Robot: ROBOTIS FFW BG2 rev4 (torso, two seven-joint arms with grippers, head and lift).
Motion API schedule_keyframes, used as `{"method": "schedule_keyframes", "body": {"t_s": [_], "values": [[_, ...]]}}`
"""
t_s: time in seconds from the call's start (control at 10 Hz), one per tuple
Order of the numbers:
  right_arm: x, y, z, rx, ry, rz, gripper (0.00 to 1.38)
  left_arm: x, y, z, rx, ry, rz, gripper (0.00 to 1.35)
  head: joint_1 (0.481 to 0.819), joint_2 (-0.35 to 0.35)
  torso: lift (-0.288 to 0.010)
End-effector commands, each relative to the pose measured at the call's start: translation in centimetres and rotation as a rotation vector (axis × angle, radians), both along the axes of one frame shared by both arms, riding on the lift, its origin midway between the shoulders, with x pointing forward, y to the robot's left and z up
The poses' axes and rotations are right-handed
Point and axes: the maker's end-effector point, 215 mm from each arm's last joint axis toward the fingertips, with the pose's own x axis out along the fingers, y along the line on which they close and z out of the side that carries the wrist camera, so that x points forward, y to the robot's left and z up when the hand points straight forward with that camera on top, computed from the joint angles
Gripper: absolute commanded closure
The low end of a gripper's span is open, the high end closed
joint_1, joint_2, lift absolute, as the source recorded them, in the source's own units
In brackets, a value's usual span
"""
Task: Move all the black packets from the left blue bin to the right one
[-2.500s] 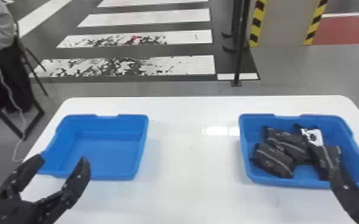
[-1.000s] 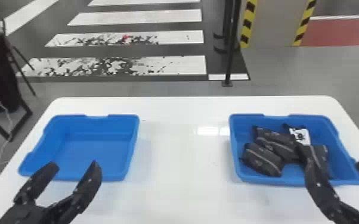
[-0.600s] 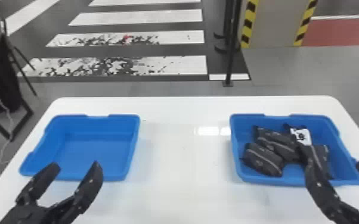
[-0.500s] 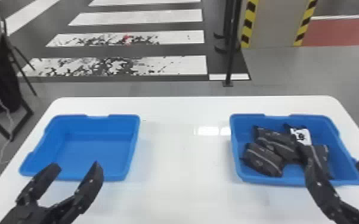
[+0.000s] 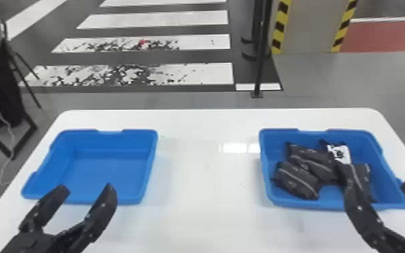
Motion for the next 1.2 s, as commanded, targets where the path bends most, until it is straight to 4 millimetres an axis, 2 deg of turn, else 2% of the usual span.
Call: {"method": "schedule_keyframes", "body": {"t_s": [0.0, 1.1], "values": [[0.00, 0.00, 0.01, 0.002, 0.000, 0.000, 0.22, -0.01, -0.03, -0.06, -0.001, 0.002, -0.001, 0.17, 0.695, 0.081, -0.154], [-0.12, 0.01, 0.01, 0.008, 0.002, 0.000, 0.22, -0.23, -0.19, -0.65, -0.013, 0.022, -0.004, 0.17, 0.695, 0.079, -0.154]]}}
